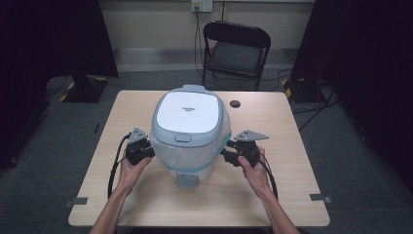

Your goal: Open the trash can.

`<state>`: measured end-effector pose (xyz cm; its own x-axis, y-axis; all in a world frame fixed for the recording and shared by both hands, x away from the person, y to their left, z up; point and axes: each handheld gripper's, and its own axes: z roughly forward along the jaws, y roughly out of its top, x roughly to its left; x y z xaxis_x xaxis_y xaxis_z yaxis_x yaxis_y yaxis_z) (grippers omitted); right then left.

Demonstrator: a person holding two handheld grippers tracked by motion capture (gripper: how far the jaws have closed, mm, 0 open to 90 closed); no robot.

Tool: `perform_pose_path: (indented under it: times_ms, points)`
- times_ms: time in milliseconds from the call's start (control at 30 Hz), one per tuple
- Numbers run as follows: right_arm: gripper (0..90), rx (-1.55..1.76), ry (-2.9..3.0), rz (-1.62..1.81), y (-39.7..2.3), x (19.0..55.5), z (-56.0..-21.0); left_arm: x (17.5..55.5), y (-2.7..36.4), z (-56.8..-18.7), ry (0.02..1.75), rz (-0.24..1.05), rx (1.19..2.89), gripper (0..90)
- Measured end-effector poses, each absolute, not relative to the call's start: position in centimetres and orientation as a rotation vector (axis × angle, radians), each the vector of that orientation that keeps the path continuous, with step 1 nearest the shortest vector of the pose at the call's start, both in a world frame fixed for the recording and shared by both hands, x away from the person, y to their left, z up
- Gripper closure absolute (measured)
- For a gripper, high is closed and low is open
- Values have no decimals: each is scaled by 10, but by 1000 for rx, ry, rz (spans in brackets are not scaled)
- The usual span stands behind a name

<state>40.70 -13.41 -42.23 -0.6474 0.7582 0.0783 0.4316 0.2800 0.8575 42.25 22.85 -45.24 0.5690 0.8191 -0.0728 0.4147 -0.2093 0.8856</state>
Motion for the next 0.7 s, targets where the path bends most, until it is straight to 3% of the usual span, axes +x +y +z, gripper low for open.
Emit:
perform_pose_path:
  times_ms: [33, 67, 100, 133, 267, 400, 533, 567, 633, 667, 700]
  points:
    - [374, 1062, 2211, 1270, -134, 407, -423, 425, 231, -452, 1022, 513, 1826, 673]
    - [215, 1054, 2214, 1215, -134, 409, -423, 428, 233, -452, 1037, 482, 1821, 620]
    - [213, 1075, 2217, 1198, -135, 413, -424, 430, 233, -451, 1037, 501, 1827, 588]
    - [269, 1109, 2192, 1207, -137, 416, -425, 432, 231, -451, 1051, 512, 1837, 558]
    - [244, 1141, 2096, 1130, -137, 430, -427, 430, 228, -448, 1048, 528, 1852, 604]
    - [244, 1158, 2113, 1175, -136, 445, -428, 425, 230, -447, 1037, 487, 1810, 584]
    - [426, 1166, 2097, 1211, -133, 454, -425, 422, 229, -448, 1020, 476, 1807, 579]
    - [432, 1164, 2103, 1228, -134, 454, -425, 421, 229, -448, 1016, 486, 1812, 583]
    - [503, 1174, 2121, 1276, -135, 455, -427, 420, 227, -447, 1007, 478, 1814, 619]
    - [559, 1174, 2120, 1300, -135, 454, -428, 419, 225, -446, 1006, 472, 1819, 702]
    - [559, 1174, 2120, 1300, -135, 454, -428, 419, 225, -446, 1006, 472, 1819, 710]
